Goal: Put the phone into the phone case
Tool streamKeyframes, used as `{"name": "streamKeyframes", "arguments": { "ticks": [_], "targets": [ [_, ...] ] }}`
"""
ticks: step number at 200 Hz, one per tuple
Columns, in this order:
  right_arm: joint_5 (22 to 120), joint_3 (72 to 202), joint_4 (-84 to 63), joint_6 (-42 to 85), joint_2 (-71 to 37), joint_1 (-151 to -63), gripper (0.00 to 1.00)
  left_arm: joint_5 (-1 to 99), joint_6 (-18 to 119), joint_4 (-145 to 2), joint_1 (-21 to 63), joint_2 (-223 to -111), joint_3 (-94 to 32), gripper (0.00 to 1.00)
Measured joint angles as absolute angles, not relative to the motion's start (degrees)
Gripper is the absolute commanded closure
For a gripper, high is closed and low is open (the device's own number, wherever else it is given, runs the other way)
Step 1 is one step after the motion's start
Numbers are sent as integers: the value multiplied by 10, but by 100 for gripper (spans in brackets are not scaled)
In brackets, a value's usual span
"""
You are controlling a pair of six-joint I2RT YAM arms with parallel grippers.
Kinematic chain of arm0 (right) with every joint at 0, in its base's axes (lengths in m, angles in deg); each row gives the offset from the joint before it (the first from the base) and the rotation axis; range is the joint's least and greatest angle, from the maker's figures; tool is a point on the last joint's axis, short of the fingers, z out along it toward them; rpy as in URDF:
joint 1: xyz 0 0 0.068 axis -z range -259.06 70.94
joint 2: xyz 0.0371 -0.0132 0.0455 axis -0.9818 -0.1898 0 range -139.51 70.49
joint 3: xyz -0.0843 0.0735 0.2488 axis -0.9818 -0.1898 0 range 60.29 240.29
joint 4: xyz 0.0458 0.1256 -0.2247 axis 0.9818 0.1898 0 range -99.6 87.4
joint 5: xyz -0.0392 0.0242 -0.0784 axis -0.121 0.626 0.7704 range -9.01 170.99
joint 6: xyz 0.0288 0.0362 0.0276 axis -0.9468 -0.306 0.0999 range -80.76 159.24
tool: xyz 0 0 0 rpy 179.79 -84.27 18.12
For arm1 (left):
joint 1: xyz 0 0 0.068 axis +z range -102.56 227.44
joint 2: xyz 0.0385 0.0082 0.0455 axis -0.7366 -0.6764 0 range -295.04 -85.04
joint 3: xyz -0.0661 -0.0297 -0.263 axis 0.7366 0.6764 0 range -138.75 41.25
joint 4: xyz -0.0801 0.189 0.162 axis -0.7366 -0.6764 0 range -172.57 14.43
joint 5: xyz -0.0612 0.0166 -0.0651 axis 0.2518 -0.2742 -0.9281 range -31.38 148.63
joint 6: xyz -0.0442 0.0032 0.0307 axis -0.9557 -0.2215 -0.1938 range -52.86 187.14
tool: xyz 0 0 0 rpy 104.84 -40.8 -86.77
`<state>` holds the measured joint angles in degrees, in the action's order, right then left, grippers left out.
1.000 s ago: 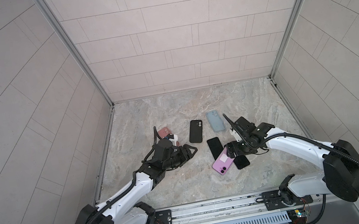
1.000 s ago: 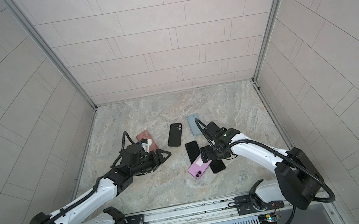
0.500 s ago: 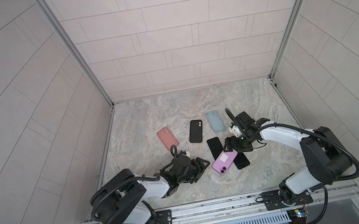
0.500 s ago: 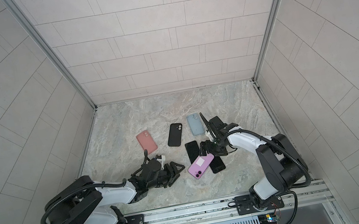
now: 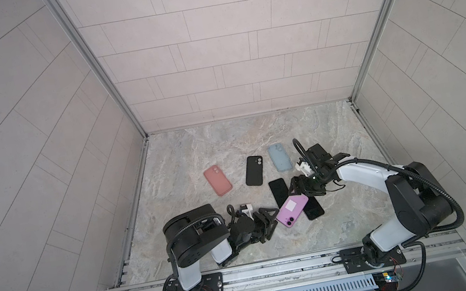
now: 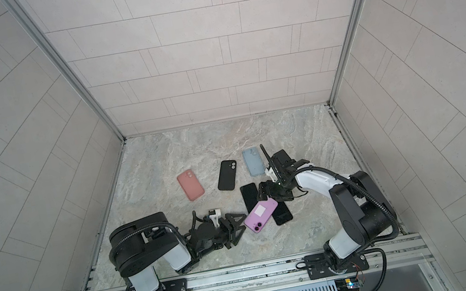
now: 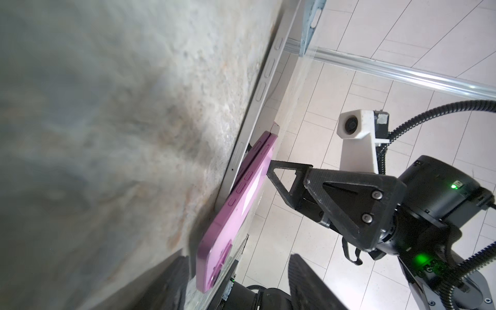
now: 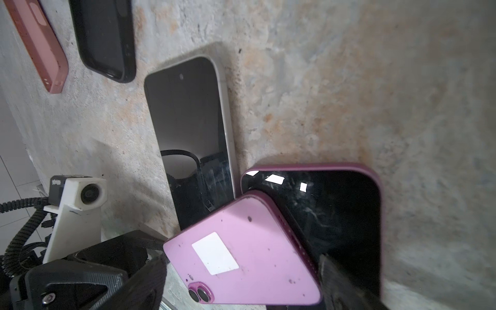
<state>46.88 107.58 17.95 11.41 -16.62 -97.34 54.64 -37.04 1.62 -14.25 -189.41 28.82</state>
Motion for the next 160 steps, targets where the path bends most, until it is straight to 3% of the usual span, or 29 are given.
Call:
{"name": "streamKeyframes", "arguments": {
  "ticks": [108, 127, 160],
  "targets": [
    [432, 1004, 105, 75, -119, -973, 9, 575, -404, 59, -174, -1924, 282, 33],
    [424, 991, 90, 66, -111, -974, 9, 576, -405, 73, -174, -1934, 281, 37],
    [417, 979, 75, 57, -103, -978, 9, 578, -407, 64, -174, -1939, 283, 55]
  ]
}}
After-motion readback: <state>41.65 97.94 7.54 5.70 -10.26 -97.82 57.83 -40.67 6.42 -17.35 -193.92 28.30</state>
